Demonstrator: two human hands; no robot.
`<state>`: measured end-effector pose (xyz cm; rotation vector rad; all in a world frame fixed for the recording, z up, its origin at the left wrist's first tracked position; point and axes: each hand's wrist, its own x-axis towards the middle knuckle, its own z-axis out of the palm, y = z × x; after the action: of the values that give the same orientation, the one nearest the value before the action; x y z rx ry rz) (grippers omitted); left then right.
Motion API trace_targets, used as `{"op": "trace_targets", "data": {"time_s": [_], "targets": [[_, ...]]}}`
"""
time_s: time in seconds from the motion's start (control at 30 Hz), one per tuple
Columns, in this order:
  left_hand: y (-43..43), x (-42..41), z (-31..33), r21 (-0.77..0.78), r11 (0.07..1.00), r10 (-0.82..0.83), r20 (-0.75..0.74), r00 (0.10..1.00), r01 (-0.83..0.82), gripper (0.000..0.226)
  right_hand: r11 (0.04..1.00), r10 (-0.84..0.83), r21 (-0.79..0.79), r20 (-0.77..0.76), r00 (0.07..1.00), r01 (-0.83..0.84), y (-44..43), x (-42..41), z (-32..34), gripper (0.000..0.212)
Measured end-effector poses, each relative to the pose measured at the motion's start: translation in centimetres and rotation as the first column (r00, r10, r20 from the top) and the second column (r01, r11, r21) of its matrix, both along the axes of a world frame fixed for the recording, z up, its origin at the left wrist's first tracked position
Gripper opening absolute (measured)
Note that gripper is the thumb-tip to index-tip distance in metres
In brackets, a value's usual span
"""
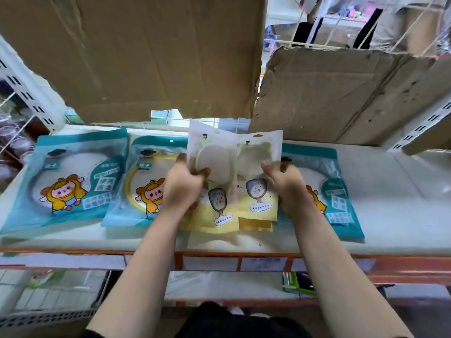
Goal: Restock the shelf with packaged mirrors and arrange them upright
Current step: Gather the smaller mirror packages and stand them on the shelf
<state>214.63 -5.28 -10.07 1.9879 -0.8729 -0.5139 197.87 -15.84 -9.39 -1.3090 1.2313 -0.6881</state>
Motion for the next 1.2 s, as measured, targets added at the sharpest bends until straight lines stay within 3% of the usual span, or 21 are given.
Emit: {"op": "trace_targets", "data": {"time_s": [0.2,0.33,0.47,0.7,0.83,1.0,1.13,1.2], "targets": [[1.4,-0.1,0.9,-0.03,1.0,-0.011,-0.169,0.986,0.006,0.017,1.0,-0.018,-0.006,0.039,0.999,0.018,1.6,-1.0,-0.1,0.024],[2.4,-0.7,2.1,-0.11,0.99,-0.123,-0.351,0.928,0.09,0.02,0.997,-0.073,-0.043,-0.036,0.997,0.071,2.4,-3.8,-0.1,0.022],[2.1,-2.3,1.3,-0.198,0.975,-0.173,-0.398,0.901,0.099,0.016,0.98,-0.185,0.131,0.298,0.936,0.152,3.2,-7.5,0.0,0.038],[-1.5,-6.8,1.5,-0.281,0.938,-0.324,-0.493,0.807,0.205,0.022,0.973,-0.23,0.065,0.359,0.905,0.222,2.5,-14.3,0.9,0.029],[-4.1,-11.4,1.6,-0.33,0.917,-0.378,-0.537,0.754,0.225,0.031,0.965,-0.26,0.069,0.412,0.873,0.254,2.5,-19.5,0.9,0.03],[-6.8,-20.8,1.4,-0.317,0.938,-0.326,-0.669,0.668,0.139,0.031,0.94,-0.328,0.058,0.431,0.841,0.337,2.5,-28.8,0.5,0.031],[-8.9,-28.3,1.6,-0.298,0.942,-0.324,-0.68,0.657,0.156,0.048,0.919,-0.367,0.041,0.448,0.815,0.392,1.6,-36.3,0.6,0.031],[-10.4,-31.7,1.4,-0.304,0.934,-0.349,-0.653,0.673,0.189,0.049,0.913,-0.375,0.028,0.449,0.811,0.407,0.9,-39.6,0.8,0.046]]}}
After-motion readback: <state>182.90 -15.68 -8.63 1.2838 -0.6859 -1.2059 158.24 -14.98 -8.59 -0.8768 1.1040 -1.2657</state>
